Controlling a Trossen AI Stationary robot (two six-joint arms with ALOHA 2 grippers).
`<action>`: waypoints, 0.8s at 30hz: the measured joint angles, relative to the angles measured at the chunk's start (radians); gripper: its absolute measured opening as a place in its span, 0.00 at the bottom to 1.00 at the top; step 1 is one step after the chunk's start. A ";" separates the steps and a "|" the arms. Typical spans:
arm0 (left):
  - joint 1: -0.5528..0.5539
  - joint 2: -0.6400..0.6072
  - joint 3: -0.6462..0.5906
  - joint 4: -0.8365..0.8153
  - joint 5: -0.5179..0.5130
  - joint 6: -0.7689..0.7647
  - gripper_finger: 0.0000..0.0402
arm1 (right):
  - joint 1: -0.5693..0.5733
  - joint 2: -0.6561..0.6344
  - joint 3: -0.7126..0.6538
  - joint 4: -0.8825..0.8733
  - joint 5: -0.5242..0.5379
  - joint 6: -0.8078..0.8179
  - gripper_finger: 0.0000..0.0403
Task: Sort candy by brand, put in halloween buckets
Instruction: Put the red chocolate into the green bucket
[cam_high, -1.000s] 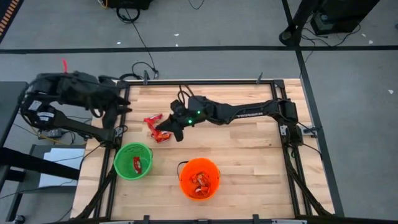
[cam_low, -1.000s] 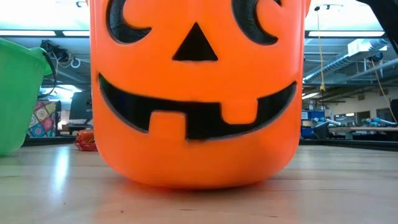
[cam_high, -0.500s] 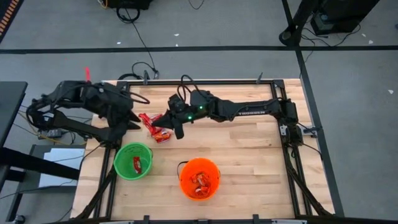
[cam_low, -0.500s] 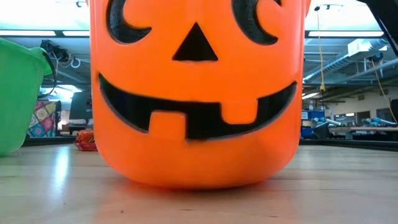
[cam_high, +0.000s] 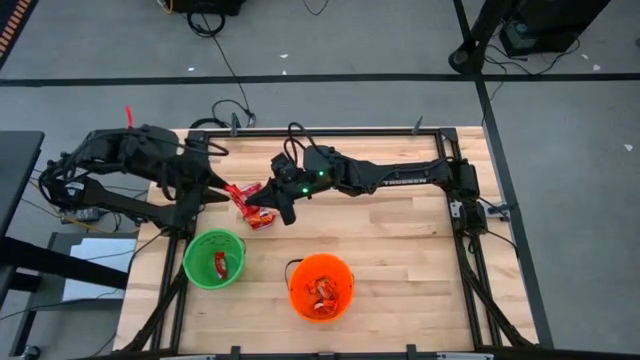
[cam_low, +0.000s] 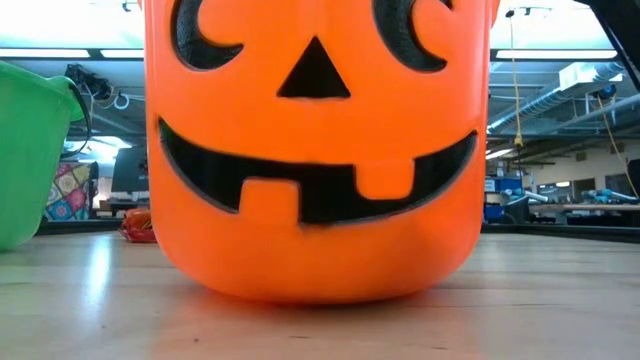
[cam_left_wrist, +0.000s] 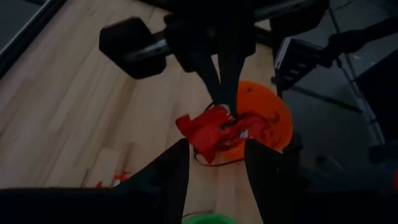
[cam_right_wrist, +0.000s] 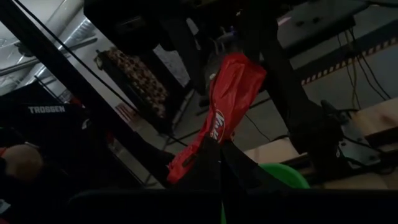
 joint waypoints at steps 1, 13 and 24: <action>0.000 0.000 0.000 0.010 0.002 0.000 0.40 | -0.001 0.000 0.000 0.001 0.000 0.000 0.00; 0.000 0.007 0.000 0.034 0.022 0.001 0.33 | -0.002 0.000 0.000 0.001 -0.011 -0.004 0.00; 0.000 0.007 0.000 0.034 -0.013 0.003 0.02 | -0.002 0.000 0.000 0.001 -0.019 -0.003 0.00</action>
